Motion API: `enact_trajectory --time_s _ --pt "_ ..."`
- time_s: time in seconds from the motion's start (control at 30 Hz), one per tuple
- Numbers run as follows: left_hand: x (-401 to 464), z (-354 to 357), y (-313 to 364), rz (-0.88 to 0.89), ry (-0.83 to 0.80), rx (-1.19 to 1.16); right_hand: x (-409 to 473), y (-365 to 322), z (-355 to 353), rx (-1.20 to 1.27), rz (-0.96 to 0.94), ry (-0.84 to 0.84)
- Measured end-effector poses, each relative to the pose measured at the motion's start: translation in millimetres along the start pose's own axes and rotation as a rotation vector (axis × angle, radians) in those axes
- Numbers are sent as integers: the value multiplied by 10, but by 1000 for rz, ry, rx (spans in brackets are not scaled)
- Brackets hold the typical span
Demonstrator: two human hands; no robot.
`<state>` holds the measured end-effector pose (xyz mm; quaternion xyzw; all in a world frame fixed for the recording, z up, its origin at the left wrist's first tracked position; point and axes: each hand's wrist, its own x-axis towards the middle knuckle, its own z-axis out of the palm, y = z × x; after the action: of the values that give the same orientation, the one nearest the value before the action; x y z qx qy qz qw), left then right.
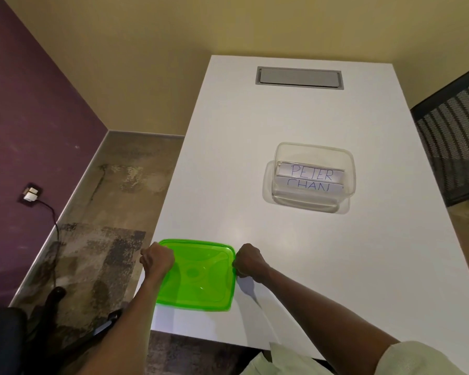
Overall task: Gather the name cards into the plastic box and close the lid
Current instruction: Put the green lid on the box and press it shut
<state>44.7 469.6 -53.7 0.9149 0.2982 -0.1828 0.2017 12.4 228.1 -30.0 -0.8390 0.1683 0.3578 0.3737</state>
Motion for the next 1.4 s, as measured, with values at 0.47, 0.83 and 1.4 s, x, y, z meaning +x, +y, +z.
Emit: enact_trajectory --time_s 0.47,0.83,1.4 --pt "-264 -306 835 59 113 -215 -46 72 -653 93 -132 316" --pt "-593 -541 1852 303 242 -427 -170 213 -1620 343 -132 498" --pt "-1253 -697 3145 505 251 -759 -481 555 -3015 620 -283 616"
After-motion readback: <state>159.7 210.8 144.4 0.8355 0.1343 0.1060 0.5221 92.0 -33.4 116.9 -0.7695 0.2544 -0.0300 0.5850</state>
